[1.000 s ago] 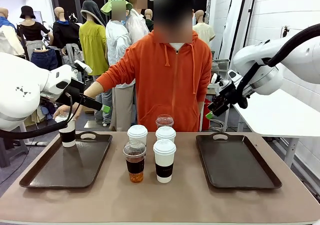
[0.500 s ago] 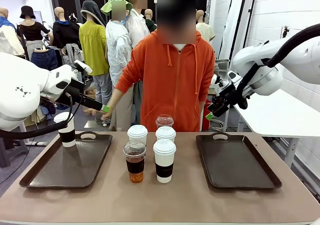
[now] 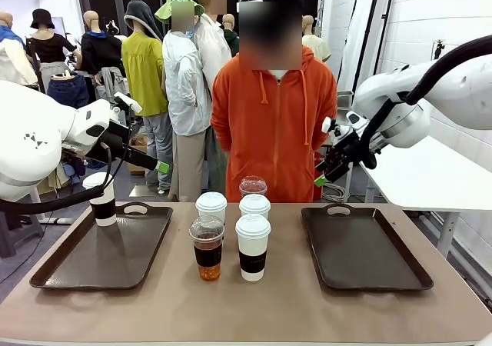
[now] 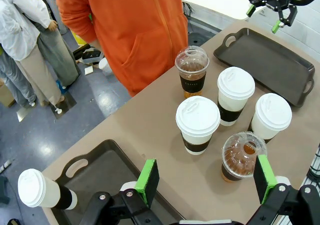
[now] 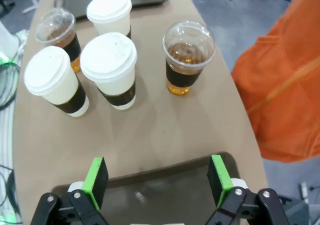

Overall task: Distribute the coffee onto the tray.
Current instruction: Pick up one iced Americano and place it on the right Handle tray.

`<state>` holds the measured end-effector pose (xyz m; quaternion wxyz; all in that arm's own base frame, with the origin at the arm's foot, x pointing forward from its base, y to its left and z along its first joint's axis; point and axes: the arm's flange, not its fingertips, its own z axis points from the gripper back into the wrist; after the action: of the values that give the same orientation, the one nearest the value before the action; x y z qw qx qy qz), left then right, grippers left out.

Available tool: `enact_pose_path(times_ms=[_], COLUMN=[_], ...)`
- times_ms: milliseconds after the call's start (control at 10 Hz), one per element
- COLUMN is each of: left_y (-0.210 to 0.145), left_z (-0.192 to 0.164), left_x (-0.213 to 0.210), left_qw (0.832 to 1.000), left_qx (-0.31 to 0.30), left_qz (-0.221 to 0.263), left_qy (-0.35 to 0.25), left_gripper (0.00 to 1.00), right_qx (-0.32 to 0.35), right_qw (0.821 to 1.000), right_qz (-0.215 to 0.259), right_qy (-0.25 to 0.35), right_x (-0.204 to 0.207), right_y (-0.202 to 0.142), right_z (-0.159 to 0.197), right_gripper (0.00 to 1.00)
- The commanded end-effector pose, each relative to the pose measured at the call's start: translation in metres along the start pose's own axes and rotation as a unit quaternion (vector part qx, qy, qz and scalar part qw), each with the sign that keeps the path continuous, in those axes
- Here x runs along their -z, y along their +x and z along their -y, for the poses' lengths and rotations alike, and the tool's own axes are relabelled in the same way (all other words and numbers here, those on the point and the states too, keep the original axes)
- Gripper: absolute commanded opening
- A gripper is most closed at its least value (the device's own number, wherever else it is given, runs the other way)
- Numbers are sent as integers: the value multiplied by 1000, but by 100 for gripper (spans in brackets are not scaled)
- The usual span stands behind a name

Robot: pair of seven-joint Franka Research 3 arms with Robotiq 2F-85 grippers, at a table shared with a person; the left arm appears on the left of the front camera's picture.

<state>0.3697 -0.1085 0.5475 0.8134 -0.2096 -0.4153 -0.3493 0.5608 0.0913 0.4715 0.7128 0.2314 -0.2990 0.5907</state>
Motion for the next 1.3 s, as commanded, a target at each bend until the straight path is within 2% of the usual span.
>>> enact_pose_path(times_ms=[0,300,900,1200], left_y=[-1,-1,-1,-1], left_z=[-1,-1,-1,-1], left_x=[0,0,0,0], left_qw=[1000,1000,1000,1000], left_qx=[-2,-2,-2,-2], left_qz=[-1,-1,-1,-1], left_qy=[-1,-1,-1,-1], left_gripper=[100,100,100,100], right_qx=[-42,-70,-26,-15], right_qw=[998,995,988,987], right_qz=[22,46,139,146], right_qy=[39,53,61,71], right_x=[18,47,98,103], right_y=[-9,-29,-67,-70], right_z=[31,56,77,80], right_gripper=[100,100,100,100])
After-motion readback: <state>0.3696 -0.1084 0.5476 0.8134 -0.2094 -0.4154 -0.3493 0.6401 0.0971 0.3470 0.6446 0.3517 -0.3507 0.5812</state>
